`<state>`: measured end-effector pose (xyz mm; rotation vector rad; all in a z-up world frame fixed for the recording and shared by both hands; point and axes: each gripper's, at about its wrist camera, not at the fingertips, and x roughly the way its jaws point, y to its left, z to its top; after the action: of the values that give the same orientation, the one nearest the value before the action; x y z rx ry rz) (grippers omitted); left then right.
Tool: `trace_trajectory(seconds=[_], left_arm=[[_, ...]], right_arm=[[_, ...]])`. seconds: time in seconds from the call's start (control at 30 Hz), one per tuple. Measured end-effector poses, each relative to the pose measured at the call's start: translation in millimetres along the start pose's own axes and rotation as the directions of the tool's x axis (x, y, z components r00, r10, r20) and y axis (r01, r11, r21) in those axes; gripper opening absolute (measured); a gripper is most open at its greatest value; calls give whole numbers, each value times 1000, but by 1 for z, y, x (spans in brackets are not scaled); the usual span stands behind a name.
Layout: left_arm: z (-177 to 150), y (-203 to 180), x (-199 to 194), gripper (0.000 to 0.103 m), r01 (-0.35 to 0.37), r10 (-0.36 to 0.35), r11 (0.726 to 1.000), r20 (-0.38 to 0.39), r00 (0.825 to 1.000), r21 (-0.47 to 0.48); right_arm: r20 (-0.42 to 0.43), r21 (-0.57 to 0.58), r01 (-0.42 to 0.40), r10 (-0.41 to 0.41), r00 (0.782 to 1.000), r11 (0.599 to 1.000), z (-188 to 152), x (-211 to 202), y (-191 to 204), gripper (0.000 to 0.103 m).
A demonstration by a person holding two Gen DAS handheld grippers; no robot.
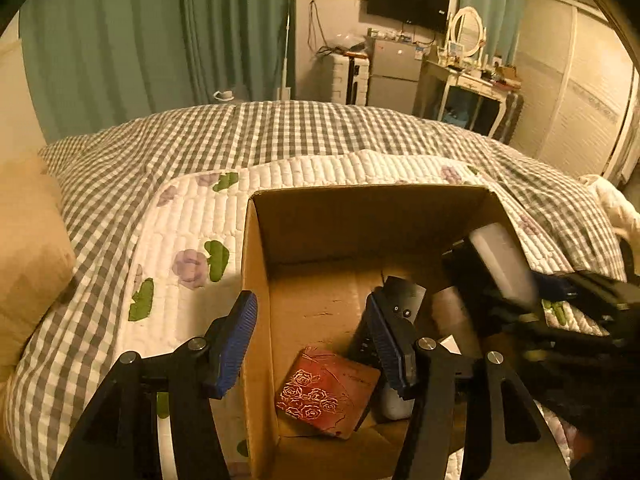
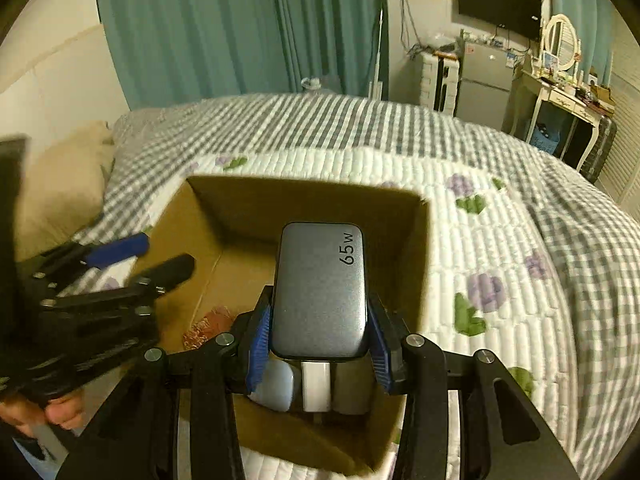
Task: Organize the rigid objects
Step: 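Lower the remote and silver charger into the box and open both tools, then grasp the red-capped white bottle with the left tool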
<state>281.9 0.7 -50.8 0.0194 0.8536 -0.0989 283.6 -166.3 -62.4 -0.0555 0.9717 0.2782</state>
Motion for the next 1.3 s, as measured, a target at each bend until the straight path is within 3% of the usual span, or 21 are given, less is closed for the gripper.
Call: trace_trajectory(seconds=[0.2, 0.3, 0.4, 0.5, 0.57, 0.83, 1.03, 1.3], left_arm=[[-3, -2, -8, 61, -42, 41, 999, 43, 998, 29], [-5, -1, -19, 61, -48, 46, 998, 61, 997, 37], [-6, -2, -37, 61, -53, 50, 998, 83, 995, 36], [-8, -5, -62, 62, -49, 45, 998, 115, 992, 32], [-12, -9, -82, 71, -50, 46, 998, 135, 990, 28], [-40, -27, -140, 95, -74, 74, 997, 160, 984, -2], [-73, -41, -148, 102, -80, 84, 996, 151, 985, -36], [-124, -52, -115, 102, -59, 63, 996, 63, 996, -67]], right_arm=[[-10, -12, -5, 5, 1000, 1000, -5, 20, 7, 42], [70, -18, 34, -33, 997, 999, 1, -6, 2, 43], [131, -3, 81, -80, 988, 997, 7, -45, -6, 56], [164, 16, 102, -103, 981, 995, 3, -88, -12, 59], [173, 17, 112, -113, 978, 994, -2, -111, -12, 64], [145, -15, 143, -139, 980, 990, -54, -179, -5, 90], [127, -73, 195, -184, 975, 978, -99, -187, 1, 97], [79, -96, 190, -183, 980, 977, -146, -164, -6, 97]])
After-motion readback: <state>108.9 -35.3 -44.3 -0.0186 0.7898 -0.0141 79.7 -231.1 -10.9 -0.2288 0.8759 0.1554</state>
